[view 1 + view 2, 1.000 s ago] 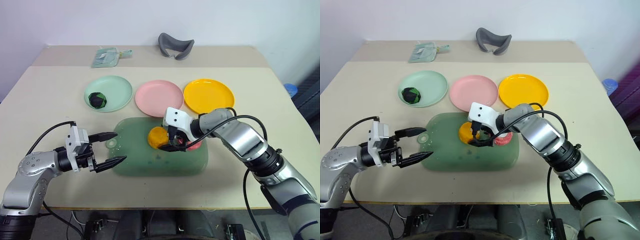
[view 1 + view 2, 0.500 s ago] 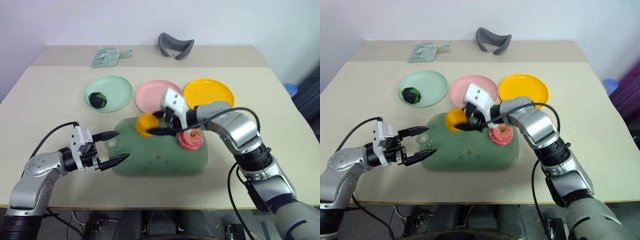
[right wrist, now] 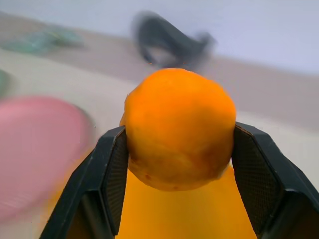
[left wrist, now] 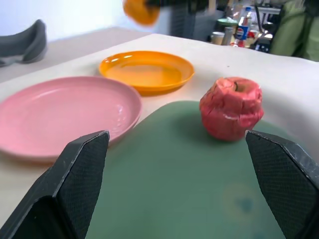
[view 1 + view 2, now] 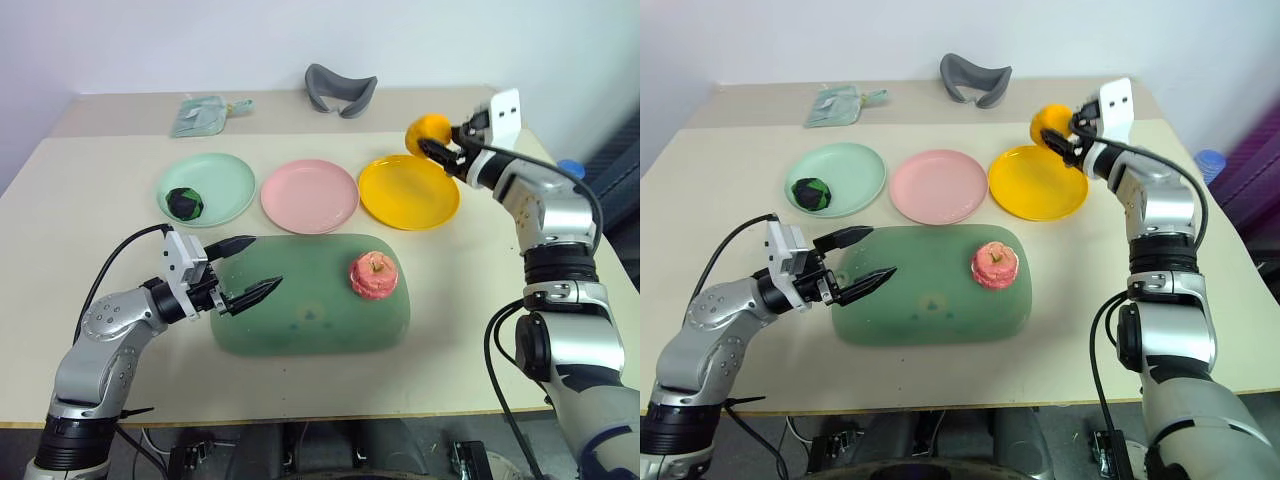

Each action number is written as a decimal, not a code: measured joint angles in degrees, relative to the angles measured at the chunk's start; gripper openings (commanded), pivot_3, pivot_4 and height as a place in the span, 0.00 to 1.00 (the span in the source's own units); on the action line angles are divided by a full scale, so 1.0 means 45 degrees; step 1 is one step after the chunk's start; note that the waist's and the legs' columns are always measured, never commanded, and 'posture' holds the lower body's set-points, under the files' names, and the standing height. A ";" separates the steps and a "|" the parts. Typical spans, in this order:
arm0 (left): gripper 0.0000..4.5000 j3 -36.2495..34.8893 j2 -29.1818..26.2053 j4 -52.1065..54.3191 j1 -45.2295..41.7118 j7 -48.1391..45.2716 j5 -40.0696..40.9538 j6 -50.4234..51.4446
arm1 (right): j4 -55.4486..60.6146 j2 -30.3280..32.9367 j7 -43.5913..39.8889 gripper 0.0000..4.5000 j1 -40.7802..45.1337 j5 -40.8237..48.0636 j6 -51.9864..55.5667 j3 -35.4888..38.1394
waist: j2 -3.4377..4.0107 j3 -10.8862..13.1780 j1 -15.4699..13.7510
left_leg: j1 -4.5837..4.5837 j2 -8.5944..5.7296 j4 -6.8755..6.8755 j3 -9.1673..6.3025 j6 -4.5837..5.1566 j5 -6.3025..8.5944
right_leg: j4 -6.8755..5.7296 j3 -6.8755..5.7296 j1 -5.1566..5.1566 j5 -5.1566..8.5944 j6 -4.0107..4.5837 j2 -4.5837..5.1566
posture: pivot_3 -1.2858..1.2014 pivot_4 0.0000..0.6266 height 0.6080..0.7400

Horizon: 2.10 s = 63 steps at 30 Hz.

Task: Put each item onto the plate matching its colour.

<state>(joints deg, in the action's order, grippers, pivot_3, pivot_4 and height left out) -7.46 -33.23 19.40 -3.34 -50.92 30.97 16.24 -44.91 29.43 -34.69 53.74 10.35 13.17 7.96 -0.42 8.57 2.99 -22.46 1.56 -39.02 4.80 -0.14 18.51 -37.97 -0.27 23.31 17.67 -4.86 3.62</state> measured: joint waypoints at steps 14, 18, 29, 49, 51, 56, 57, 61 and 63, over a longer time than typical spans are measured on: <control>1.00 -0.0078 -0.0335 0.0303 0.0173 0.0073 0.0173 0.0229 | -0.1657 -0.0525 -0.0516 0.97 -0.0173 -0.0175 -0.1087 -0.0083 | 0.0016 0.0010 -0.0119 | -0.0001 -0.0003 -0.0019 -0.0004 -0.0001 0.0000 | -0.0005 0.0002 -0.0011 -0.0001 -0.0002 0.0011 | 0.52 0.24 1.00; 1.00 -0.0077 -0.0378 0.0329 0.0175 -0.0029 0.0228 0.0272 | 0.0604 -0.0251 -0.0736 0.97 -0.1178 0.0139 -0.0343 -0.0015 | 0.0016 0.0010 -0.0152 | -0.0003 -0.0004 -0.0020 -0.0005 0.0000 0.0000 | -0.0005 0.0002 -0.0012 -0.0001 -0.0002 0.0014 | 0.52 0.24 1.00; 1.00 -0.0067 -0.1031 0.0325 0.0061 -0.1150 0.0591 0.0551 | 1.2709 0.2185 -0.3722 0.97 -0.8106 0.4945 0.5541 0.0651 | 0.0016 0.0010 -0.0405 | 0.0009 -0.0003 -0.0017 -0.0027 0.0063 0.0037 | 0.0007 0.0001 -0.0035 -0.0001 -0.0002 0.0016 | 0.52 0.24 1.00; 1.00 0.0022 -0.1269 -0.0197 -0.0422 -0.2195 0.0695 0.0496 | 1.4406 0.1959 -0.3234 0.97 -0.9496 0.4902 0.5302 -0.1269 | 0.0011 0.0010 -0.0498 | 0.0013 -0.0010 -0.0028 -0.0039 0.0064 0.0037 | 0.0007 -0.0005 -0.0043 0.0000 0.0000 0.0010 | 0.52 0.24 1.00; 1.00 0.0021 -0.1269 -0.0194 -0.0378 -0.2180 0.0640 0.0487 | 1.4275 0.1957 -0.3260 0.97 -0.9493 0.4701 0.5063 -0.1464 | 0.0012 0.0010 -0.0494 | 0.0013 -0.0010 -0.0028 -0.0039 0.0065 0.0037 | 0.0007 -0.0005 -0.0044 0.0000 -0.0001 0.0008 | 0.52 0.24 1.00; 1.00 0.0019 -0.1264 -0.0182 -0.0283 -0.2040 0.0580 0.0486 | 1.3883 0.1765 -0.3289 0.97 -0.9418 0.4261 0.4616 -0.1893 | 0.0011 0.0010 -0.0499 | 0.0013 -0.0009 -0.0029 -0.0039 0.0063 0.0036 | 0.0006 -0.0006 -0.0044 0.0000 -0.0001 0.0007 | 0.52 0.24 1.00; 1.00 0.0018 -0.1263 -0.0171 -0.0281 -0.1995 0.0563 0.0486 | 1.3798 0.1733 -0.3288 0.97 -0.9390 0.4128 0.4473 -0.2007 | 0.0011 0.0009 -0.0499 | 0.0013 -0.0009 -0.0030 -0.0039 0.0062 0.0036 | 0.0006 -0.0005 -0.0044 0.0000 -0.0001 0.0007 | 0.52 0.24 1.00; 1.00 0.0012 -0.1263 -0.0057 -0.0170 -0.1910 0.0551 0.0486 | 1.3412 0.1636 -0.3234 0.97 -0.9378 0.3569 0.3858 -0.2215 | 0.0010 0.0009 -0.0496 | 0.0013 -0.0010 -0.0030 -0.0038 0.0053 0.0031 | 0.0006 -0.0006 -0.0044 0.0000 -0.0001 0.0006 | 0.52 0.24 1.00; 1.00 0.0007 -0.1263 -0.0023 -0.0121 -0.1896 0.0551 0.0486 | 1.3302 0.1538 -0.3209 0.92 -0.9377 0.3460 0.3733 -0.2215 | 0.0011 0.0009 -0.0499 | 0.0014 -0.0009 -0.0030 -0.0039 0.0049 0.0028 | 0.0005 -0.0006 -0.0044 0.0000 -0.0001 0.0005 | 0.52 0.24 1.00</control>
<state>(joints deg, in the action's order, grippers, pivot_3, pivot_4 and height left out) -7.43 -38.91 19.29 -3.89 -59.45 33.45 18.42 14.95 36.35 -49.12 11.54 25.92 29.97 -2.01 -0.37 8.61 0.74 -22.40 1.52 -39.15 4.63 0.08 18.63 -37.95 -0.30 23.11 17.67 -4.87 3.64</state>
